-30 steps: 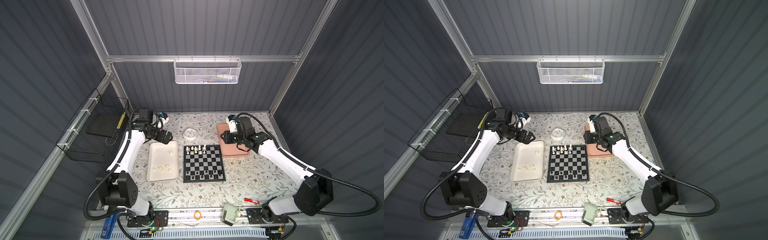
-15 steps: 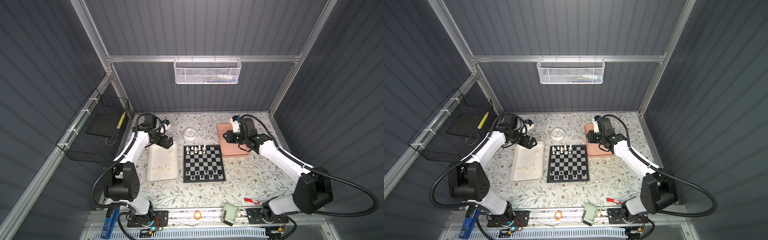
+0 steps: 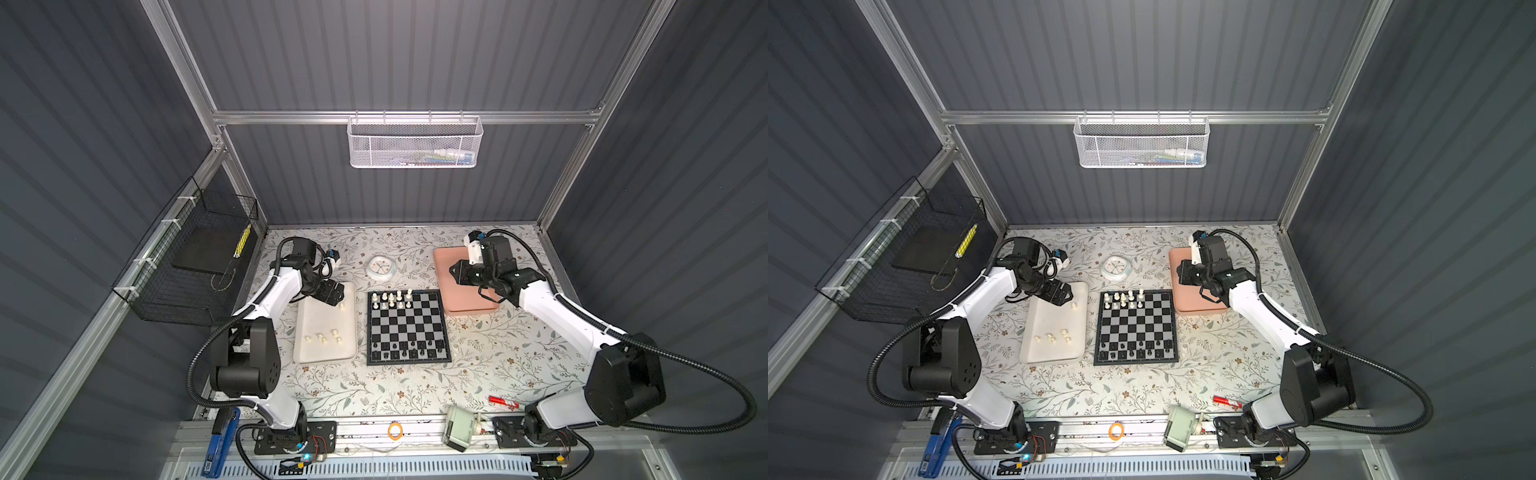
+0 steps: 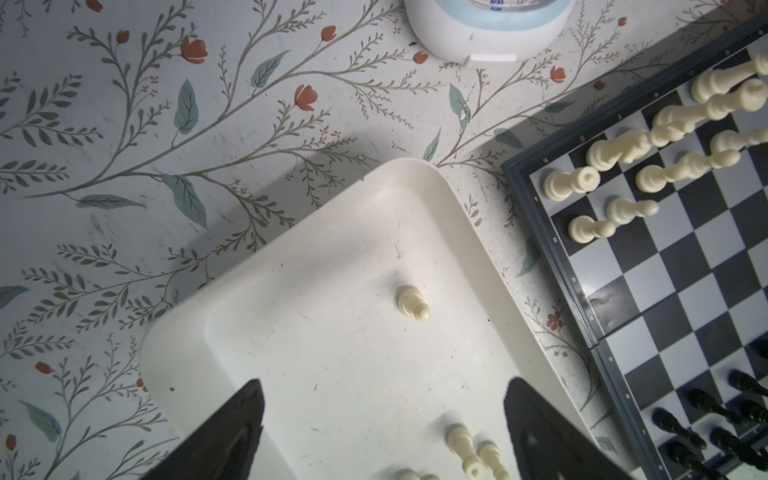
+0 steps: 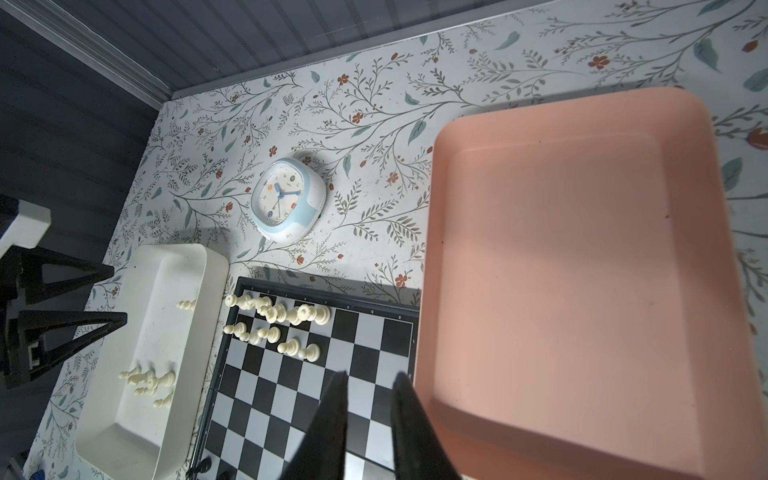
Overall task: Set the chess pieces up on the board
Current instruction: 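Open and raise the right gripper while the left gripper moves over the white tray, then lower the open left gripper onto a white pawn in the white tray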
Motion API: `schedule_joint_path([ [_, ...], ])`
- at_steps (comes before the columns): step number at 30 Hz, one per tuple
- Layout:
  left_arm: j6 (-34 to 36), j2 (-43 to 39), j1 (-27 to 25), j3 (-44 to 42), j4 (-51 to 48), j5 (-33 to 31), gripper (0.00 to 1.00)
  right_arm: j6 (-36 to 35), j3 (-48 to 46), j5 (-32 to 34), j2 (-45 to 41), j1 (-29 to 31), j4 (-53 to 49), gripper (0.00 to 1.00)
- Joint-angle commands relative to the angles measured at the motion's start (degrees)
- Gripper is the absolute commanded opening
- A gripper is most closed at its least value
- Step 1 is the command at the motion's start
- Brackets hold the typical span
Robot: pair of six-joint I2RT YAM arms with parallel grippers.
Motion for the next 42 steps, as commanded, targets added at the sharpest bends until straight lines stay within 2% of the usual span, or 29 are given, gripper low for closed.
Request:
schedule_joint_path([
  [1,-0.5,0.2,0.3,-0.7,0.8,0.0,0.89,0.1,-1.2,-0.2,0.2,-0.2,0.8,0.23],
  [9,0.7,1.6,0.3,-1.8,2.1,-1.6,0.79,0.1,-1.9,-0.4,0.0,-0.2,0.6,0.23],
  [15,1.7,3.7,0.2,-1.9,2.9,-0.5,0.66,0.3,-1.9,-0.2,0.0,-0.2,0.6,0.23],
  [24,3.1,7.9,-0.4,0.1,2.7,3.9,0.63,0.5,-3.0,0.5,-0.9,-0.2,0.5,0.23],
  [42,3.7,10.7,-3.6,1.0,4.1,0.4,0.49,0.2,-3.8,0.8,-1.2,-0.2,0.2,0.23],
])
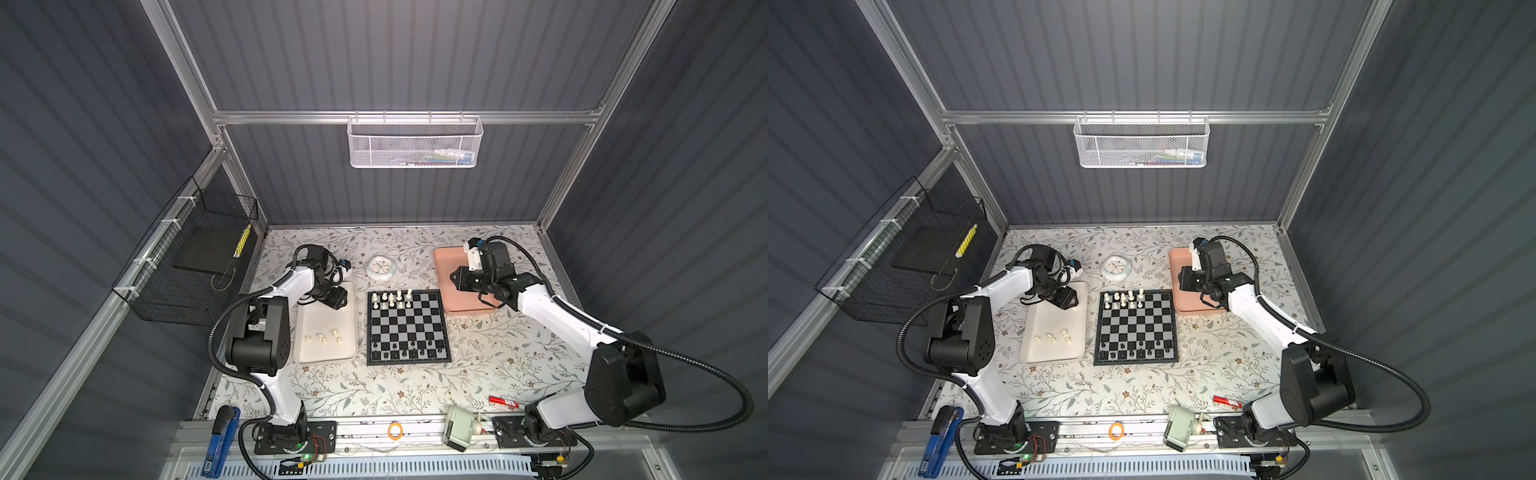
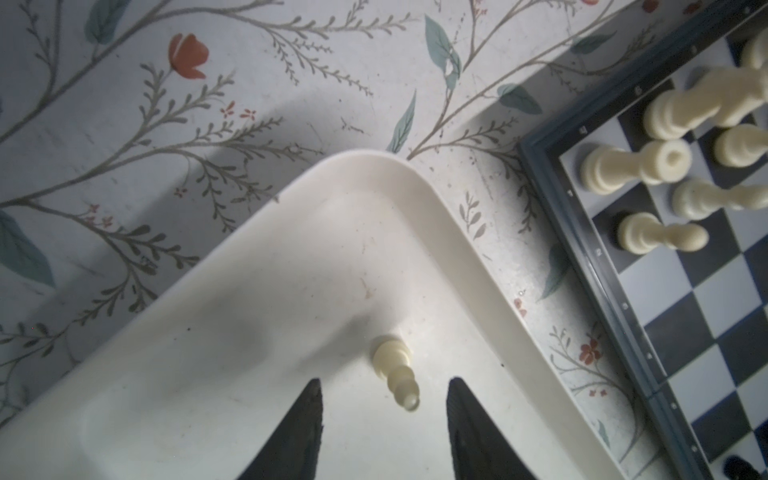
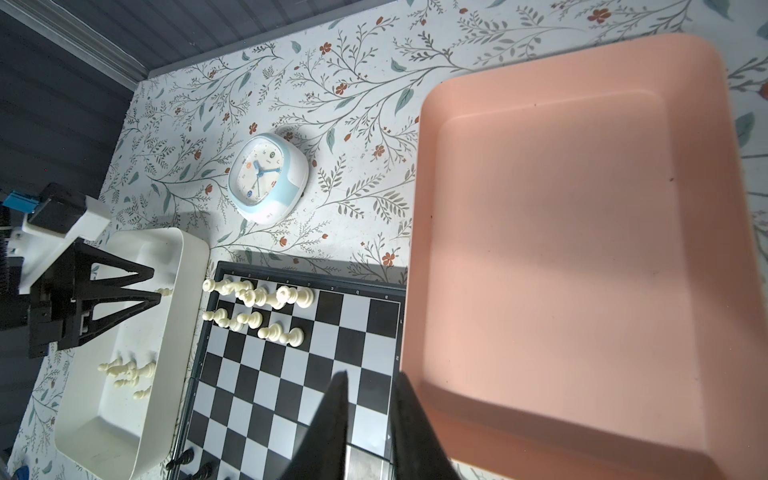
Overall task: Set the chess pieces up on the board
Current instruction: 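Lower the open left gripper onto a white pawn in the white tray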
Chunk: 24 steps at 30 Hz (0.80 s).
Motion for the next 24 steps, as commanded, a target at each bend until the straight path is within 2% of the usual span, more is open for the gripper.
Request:
schedule_joint_path([
  [1,1.0,1.1,-0.6,1.4,0.1,-1.2,0.48,-0.1,-0.7,0.4,-1.2,-0.2,-0.4,0.22],
  [14,1.6,1.2,-2.2,0.5,1.2,-3.8,0.4,0.0,-1.1,0.2,-1.3,-0.2,-0.4,0.23],
  [24,2.5,2.0,-3.0,-0.4,1.5,-5.2,0.4,0.4,-1.9,0.0,-1.0,-0.2,0.3,0.22],
])
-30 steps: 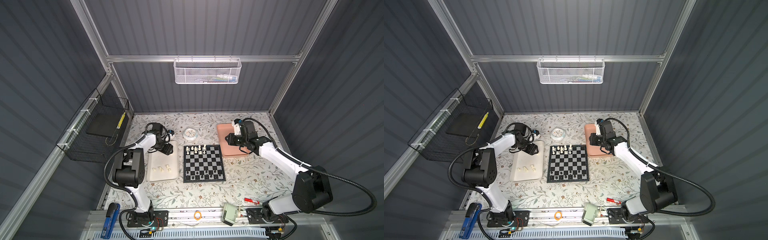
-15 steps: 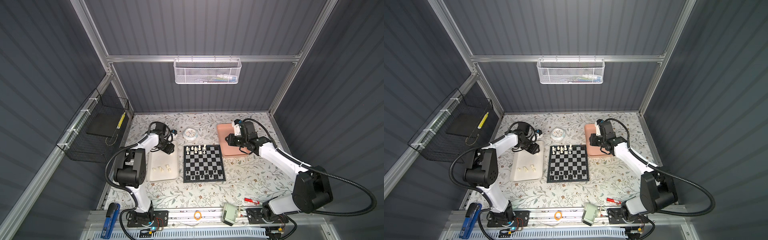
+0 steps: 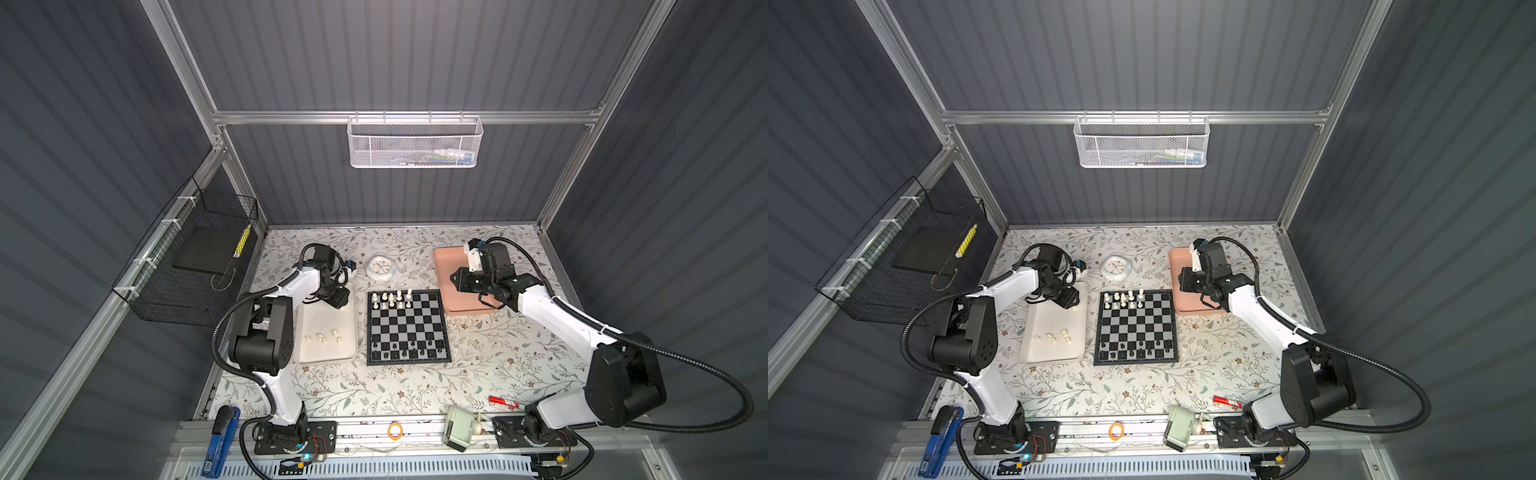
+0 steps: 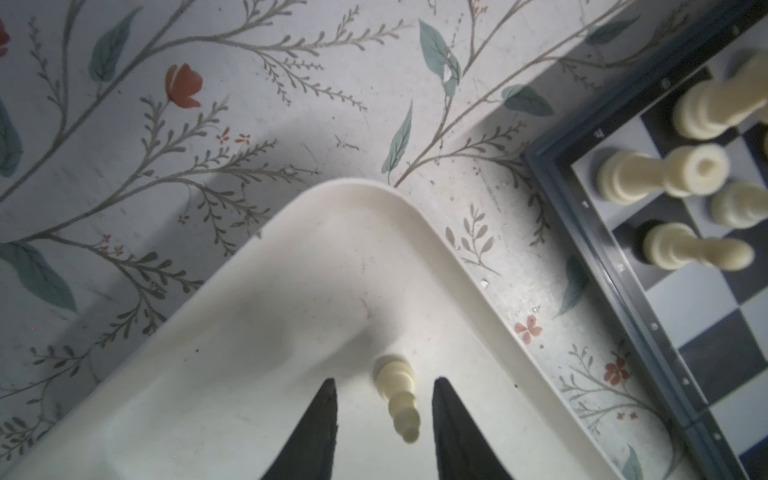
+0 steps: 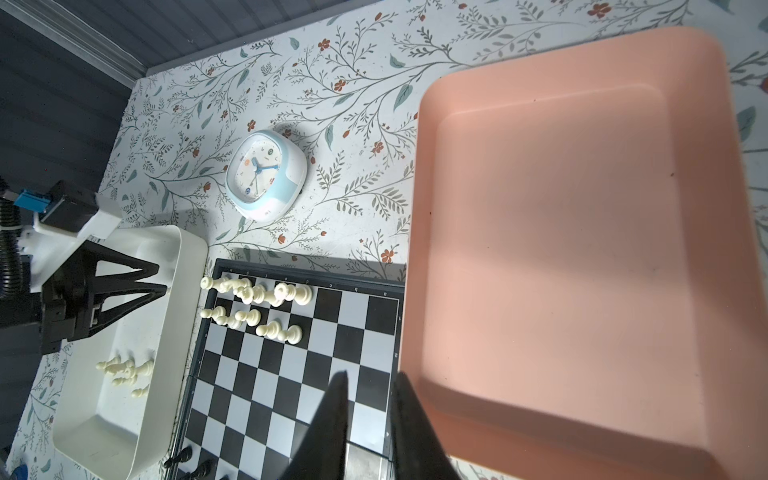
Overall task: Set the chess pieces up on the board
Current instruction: 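Lower the open left gripper onto a white pawn in the white tray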
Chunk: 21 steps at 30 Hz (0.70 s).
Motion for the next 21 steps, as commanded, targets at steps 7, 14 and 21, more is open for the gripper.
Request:
schedule_joint_path([
  [7,1.7,1.9,-1.1,-0.3,0.0,-1.1,0.36,0.4,-1.4,-0.1,-0.8,-0.2,0.3,0.23],
  [14,1.9,2.4,-1.4,-0.1,0.1,-2.0,0.32,0.3,-1.7,0.1,-1.1,-0.2,0.4,0.23],
  [21,2.2,2.3,-1.8,-0.3,0.1,-2.8,0.26,0.4,-1.9,0.1,-1.3,-0.2,0.6,0.23],
])
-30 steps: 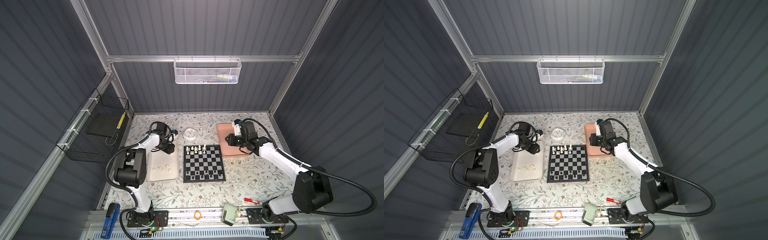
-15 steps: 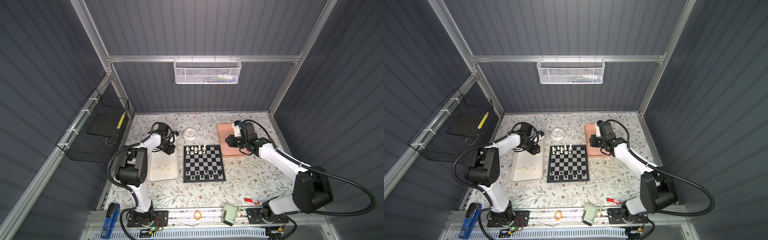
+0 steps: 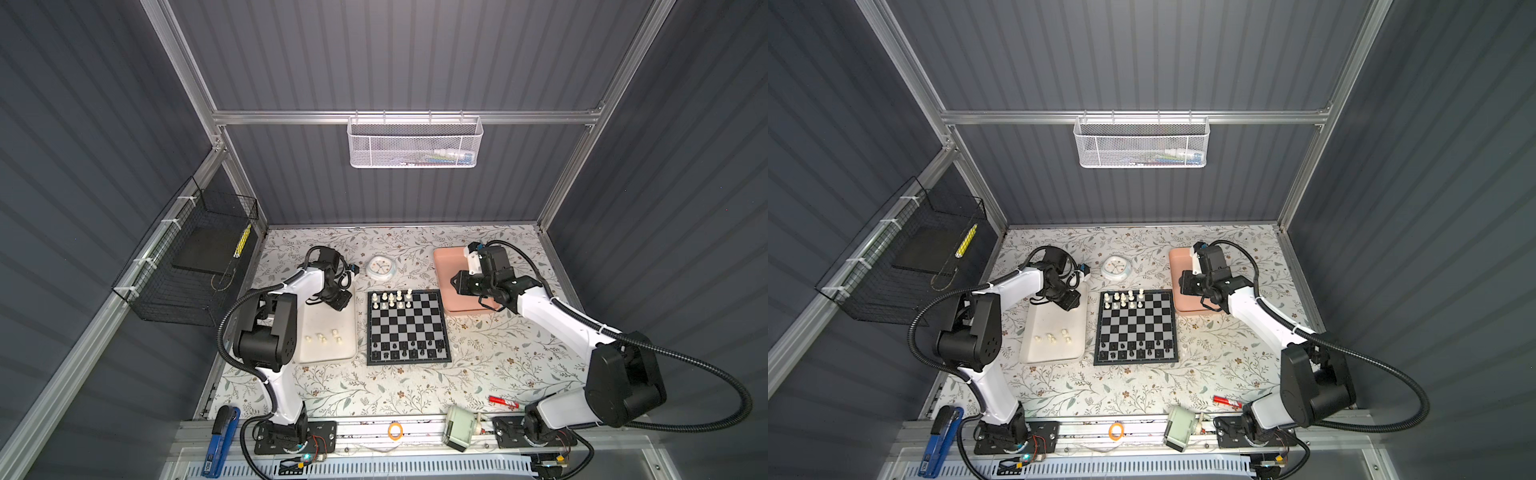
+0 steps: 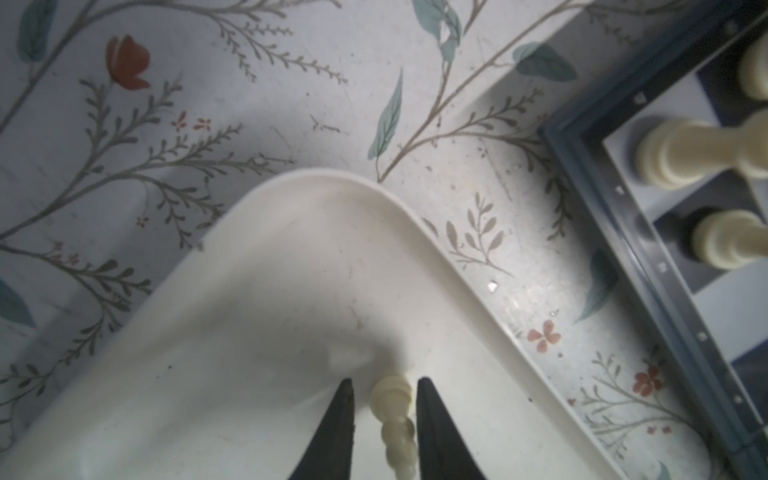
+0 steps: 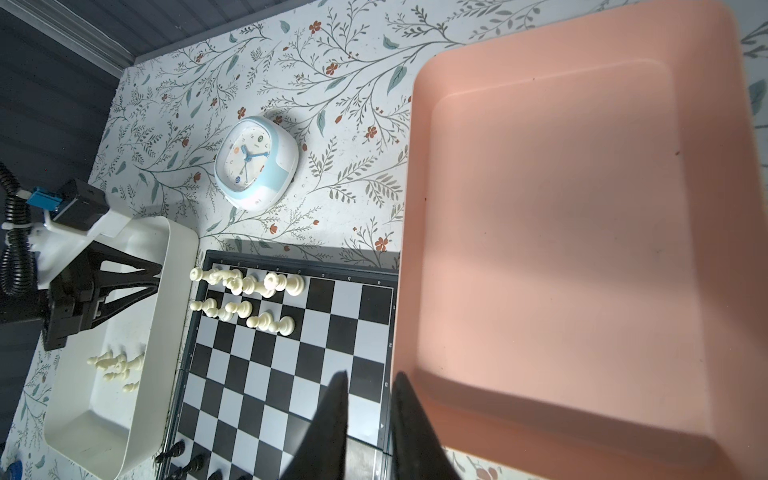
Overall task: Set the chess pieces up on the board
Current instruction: 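Lower the open left gripper onto a white pawn in the white tray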
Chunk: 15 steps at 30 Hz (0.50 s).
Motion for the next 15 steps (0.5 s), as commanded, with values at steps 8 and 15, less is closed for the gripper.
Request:
schedule_joint_path([
  [8,1.3,0.4,-0.7,-0.4,0.1,-1.1,0.18,0.3,-0.9,0.2,-1.4,-0.2,0.6,0.23],
  [15,1.3,0.1,-1.0,-0.6,-0.1,-1.5,0.17,0.3,-1.1,0.2,-1.3,-0.1,0.8,0.22],
])
